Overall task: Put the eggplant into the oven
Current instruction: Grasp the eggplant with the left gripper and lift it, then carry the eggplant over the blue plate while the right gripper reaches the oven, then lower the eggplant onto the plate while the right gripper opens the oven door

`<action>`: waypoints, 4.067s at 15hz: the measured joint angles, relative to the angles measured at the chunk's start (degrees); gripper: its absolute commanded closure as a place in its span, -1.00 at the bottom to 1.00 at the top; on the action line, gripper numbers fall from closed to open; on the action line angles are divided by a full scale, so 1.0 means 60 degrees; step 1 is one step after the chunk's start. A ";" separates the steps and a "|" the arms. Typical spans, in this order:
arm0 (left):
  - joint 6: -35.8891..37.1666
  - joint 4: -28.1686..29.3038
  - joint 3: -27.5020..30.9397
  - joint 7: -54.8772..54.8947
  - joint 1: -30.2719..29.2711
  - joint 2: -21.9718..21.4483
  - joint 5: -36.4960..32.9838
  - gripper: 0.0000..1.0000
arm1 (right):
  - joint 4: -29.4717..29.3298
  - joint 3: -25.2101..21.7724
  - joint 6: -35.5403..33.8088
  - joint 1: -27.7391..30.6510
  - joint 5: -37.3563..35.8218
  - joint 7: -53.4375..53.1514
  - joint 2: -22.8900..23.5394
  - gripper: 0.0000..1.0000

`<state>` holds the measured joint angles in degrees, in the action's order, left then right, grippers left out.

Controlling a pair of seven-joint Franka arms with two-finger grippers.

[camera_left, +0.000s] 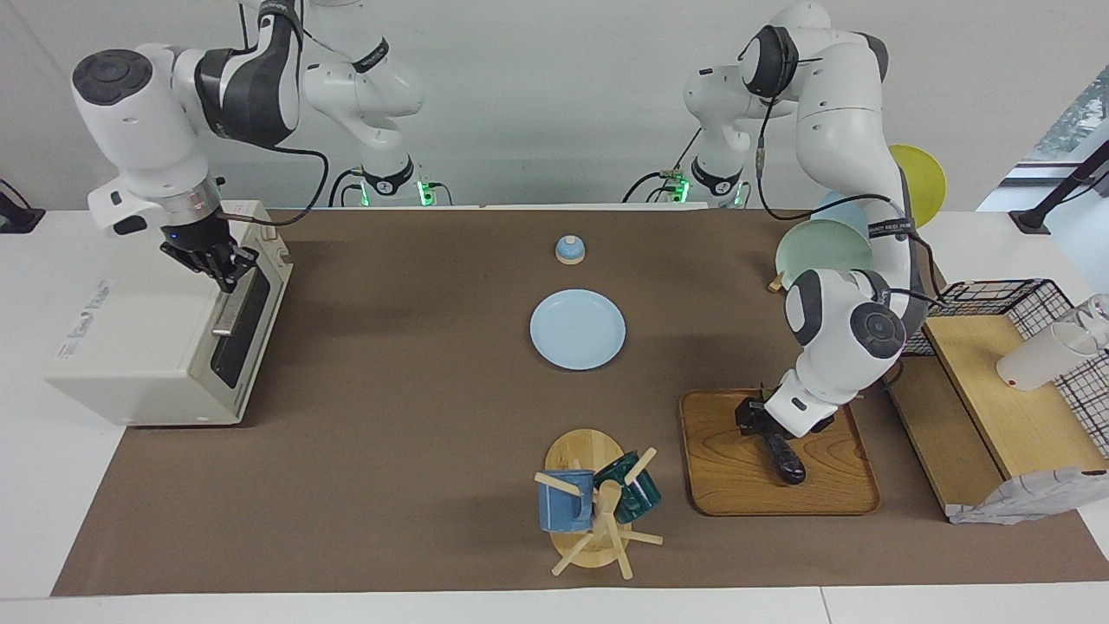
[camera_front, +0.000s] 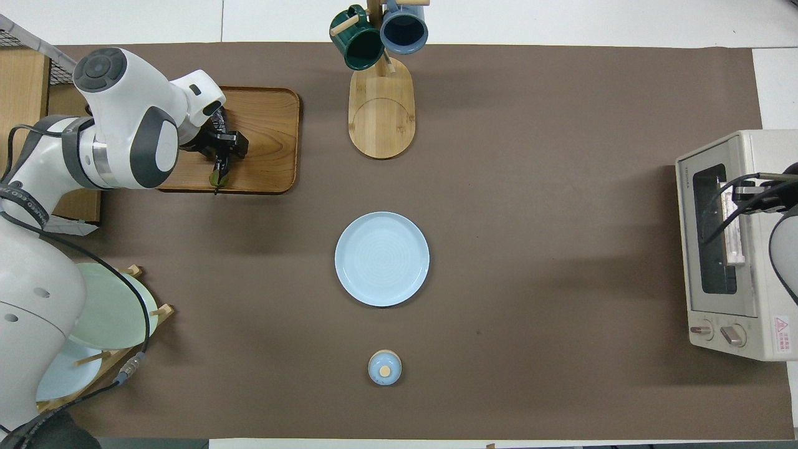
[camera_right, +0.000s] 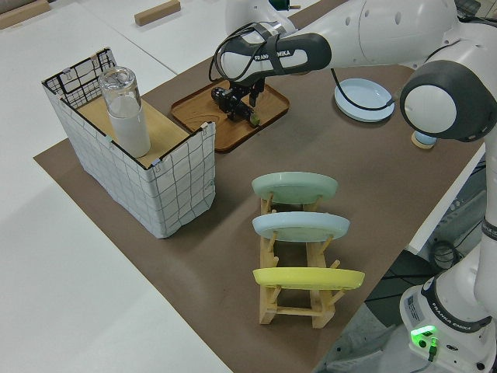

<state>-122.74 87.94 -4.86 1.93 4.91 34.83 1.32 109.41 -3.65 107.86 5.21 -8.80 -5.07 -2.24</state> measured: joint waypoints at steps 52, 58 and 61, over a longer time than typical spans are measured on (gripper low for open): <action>-0.1091 0.4392 0.0099 -0.6188 0.4606 -0.3869 0.1173 -1.00 | -0.0349 0.0271 0.2539 -0.3603 0.1508 -0.2924 0.2329 0.13; 0.2460 0.1913 0.0208 -0.3457 0.1723 -0.4536 0.1146 -1.00 | -0.1604 0.0280 0.1829 -0.5383 0.1460 -0.4592 0.2771 0.13; 0.3027 0.1470 0.0219 -0.2304 0.0628 -0.4694 0.0949 -1.00 | -0.2242 0.0288 0.1682 -0.6584 0.1130 -0.5805 0.3088 0.14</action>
<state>-104.57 96.76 -3.54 -11.90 8.68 6.67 7.01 95.96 -1.92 117.95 -34.30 -2.02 -39.90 16.28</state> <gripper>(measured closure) 0.000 0.564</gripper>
